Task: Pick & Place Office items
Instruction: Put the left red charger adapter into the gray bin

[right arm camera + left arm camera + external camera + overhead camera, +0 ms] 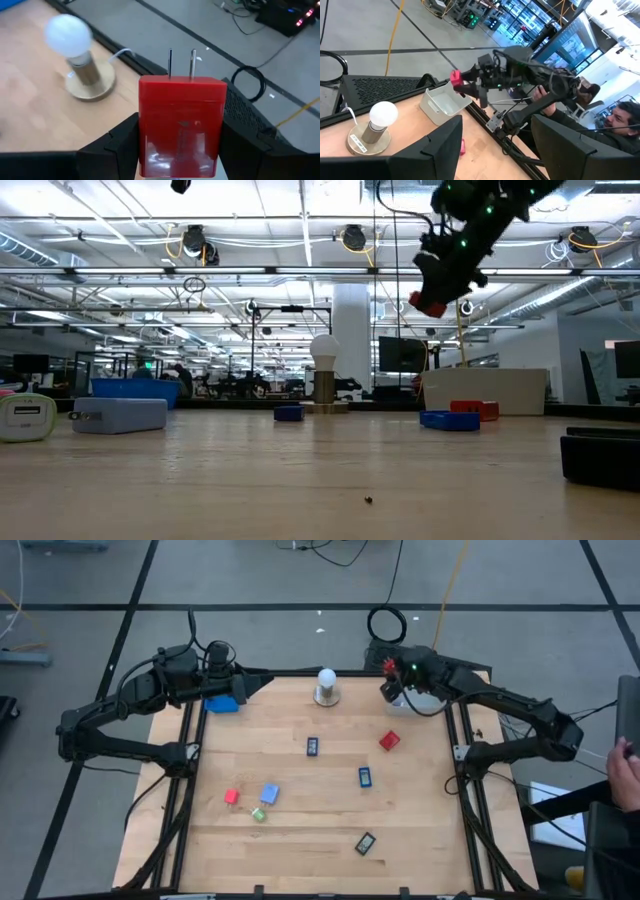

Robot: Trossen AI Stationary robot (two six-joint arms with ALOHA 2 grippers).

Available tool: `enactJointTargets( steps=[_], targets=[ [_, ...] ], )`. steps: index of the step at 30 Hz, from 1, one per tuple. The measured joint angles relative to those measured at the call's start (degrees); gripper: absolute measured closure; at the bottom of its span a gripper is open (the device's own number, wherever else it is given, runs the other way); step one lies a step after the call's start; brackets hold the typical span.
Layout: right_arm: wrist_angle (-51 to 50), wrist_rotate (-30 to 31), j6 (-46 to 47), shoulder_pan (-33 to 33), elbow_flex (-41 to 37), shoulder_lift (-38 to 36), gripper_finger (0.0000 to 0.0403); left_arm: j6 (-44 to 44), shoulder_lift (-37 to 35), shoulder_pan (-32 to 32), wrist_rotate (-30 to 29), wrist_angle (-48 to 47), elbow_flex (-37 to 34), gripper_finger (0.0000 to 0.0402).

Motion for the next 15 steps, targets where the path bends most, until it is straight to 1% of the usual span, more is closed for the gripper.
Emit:
enactJointTargets(
  steps=[7, 15],
  targets=[
    [13.73, -0.26, 2.49, -4.07, -13.05, -3.40, 0.0197, 0.59, 0.00, 0.00, -0.02, -0.11, 0.00, 0.0165],
    [25.59, -0.30, 2.20, -8.24, -23.37, -4.98, 0.0197, 0.96, 0.00, 0.00, -0.04, -0.17, 0.00, 0.0165]
  ],
)
